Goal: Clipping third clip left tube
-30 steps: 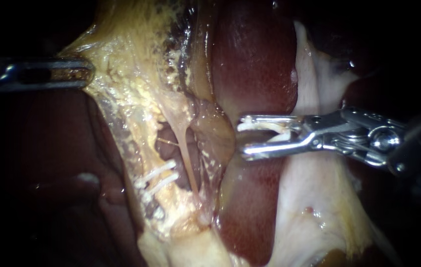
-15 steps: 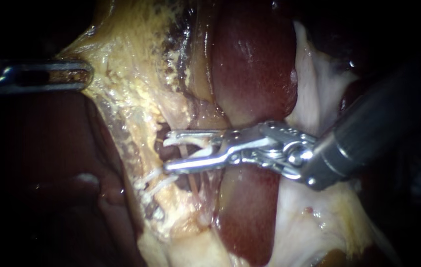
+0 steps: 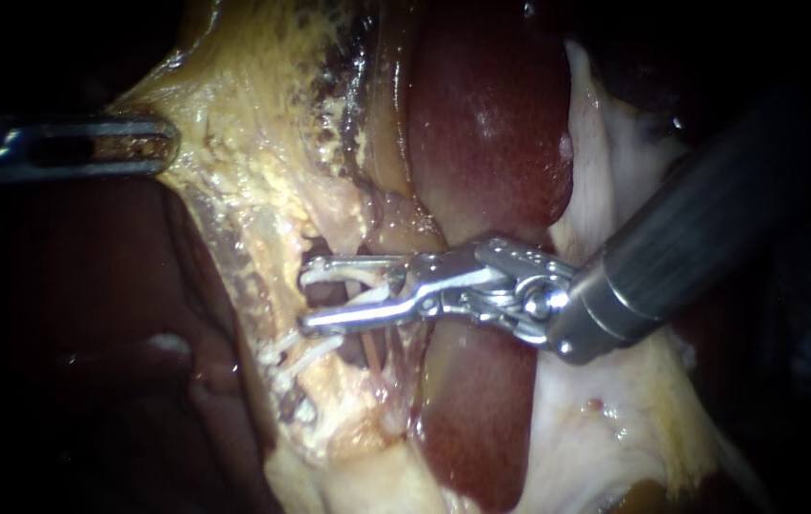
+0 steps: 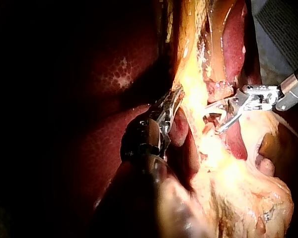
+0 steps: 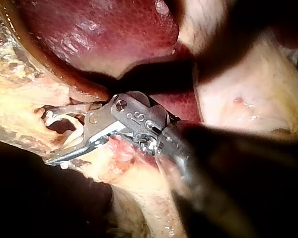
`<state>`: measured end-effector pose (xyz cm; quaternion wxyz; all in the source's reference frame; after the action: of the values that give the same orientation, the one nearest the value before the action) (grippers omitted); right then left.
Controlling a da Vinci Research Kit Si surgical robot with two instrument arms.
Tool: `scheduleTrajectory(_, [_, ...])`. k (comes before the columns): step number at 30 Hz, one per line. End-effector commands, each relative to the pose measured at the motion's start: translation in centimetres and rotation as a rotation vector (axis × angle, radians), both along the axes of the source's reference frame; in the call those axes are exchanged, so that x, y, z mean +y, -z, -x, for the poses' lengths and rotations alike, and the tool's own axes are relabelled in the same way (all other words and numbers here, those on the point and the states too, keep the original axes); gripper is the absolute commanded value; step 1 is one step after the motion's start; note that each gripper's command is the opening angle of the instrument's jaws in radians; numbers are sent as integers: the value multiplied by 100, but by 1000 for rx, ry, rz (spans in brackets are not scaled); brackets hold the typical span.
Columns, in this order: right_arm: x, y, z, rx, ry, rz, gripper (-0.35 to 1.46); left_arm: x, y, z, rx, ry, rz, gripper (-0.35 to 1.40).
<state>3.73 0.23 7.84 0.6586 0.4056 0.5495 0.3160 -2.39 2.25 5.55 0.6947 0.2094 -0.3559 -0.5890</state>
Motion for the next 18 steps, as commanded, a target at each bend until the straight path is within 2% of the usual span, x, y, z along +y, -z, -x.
scheduleTrajectory(1, [-1,-1,-2,2,5,-4,60,0,0,0,0,0,0,-35])
scheduleTrajectory(5, [-2,-4,-10,17,28,-13,60,0,1,1,1,1,0,-35])
scheduleTrajectory(10, [-3,-3,-11,63,47,-32,60,-1,1,1,1,1,0,-35])
scheduleTrajectory(18, [-1,5,-1,102,48,-48,60,0,3,0,-1,-2,5,-35])
